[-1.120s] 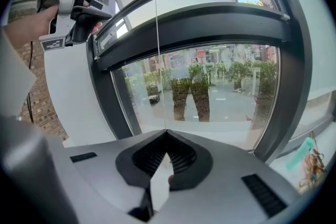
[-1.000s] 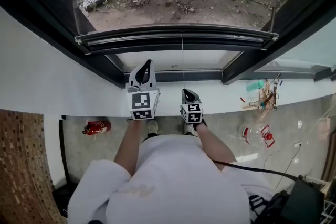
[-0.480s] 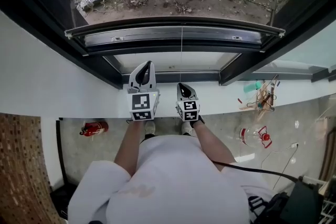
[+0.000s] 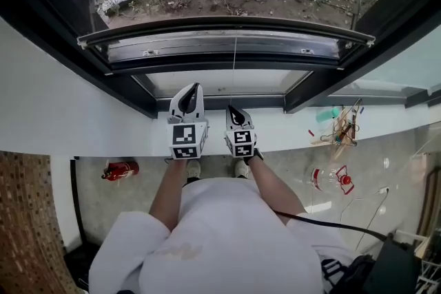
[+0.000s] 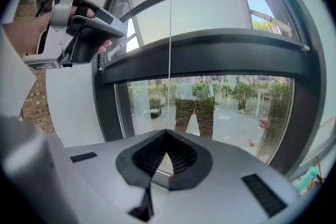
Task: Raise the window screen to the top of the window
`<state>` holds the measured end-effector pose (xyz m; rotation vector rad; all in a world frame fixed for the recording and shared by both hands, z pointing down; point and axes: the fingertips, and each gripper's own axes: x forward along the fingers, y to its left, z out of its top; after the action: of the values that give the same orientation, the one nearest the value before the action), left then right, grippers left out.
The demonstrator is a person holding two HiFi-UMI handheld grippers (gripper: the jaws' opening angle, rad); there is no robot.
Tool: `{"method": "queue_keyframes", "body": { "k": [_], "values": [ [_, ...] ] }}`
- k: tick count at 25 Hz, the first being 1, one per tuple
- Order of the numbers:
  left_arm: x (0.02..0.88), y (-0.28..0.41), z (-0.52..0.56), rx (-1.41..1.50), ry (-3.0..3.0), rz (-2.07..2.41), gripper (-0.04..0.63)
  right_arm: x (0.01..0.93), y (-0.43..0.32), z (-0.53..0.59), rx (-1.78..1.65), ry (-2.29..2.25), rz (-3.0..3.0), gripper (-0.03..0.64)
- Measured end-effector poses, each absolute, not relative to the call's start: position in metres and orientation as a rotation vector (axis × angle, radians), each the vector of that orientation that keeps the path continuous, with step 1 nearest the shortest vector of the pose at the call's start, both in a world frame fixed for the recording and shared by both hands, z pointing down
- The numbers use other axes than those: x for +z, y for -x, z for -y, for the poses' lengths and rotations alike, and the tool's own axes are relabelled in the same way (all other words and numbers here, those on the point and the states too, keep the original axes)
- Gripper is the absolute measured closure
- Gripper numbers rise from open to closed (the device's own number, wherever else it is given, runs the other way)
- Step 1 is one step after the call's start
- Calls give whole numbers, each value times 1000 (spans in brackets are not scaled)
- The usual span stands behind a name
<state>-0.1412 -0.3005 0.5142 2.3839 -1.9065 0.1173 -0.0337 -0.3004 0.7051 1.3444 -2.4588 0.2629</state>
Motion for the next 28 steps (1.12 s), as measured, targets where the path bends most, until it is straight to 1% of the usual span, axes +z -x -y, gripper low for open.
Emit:
{"method": "queue_keyframes", "body": {
  "k": [9,18,28],
  "values": [
    [518,143,298,123,-2368,1913,594,672,47,318,222,-1385,2539,617],
    [522,148,295,125,-2347,1917,594,665,45,320,161,-1413,2518,617],
    [528,146,292,118,-2339,1903,594,655,30,332,268,-1525,2506,617]
  ]
}}
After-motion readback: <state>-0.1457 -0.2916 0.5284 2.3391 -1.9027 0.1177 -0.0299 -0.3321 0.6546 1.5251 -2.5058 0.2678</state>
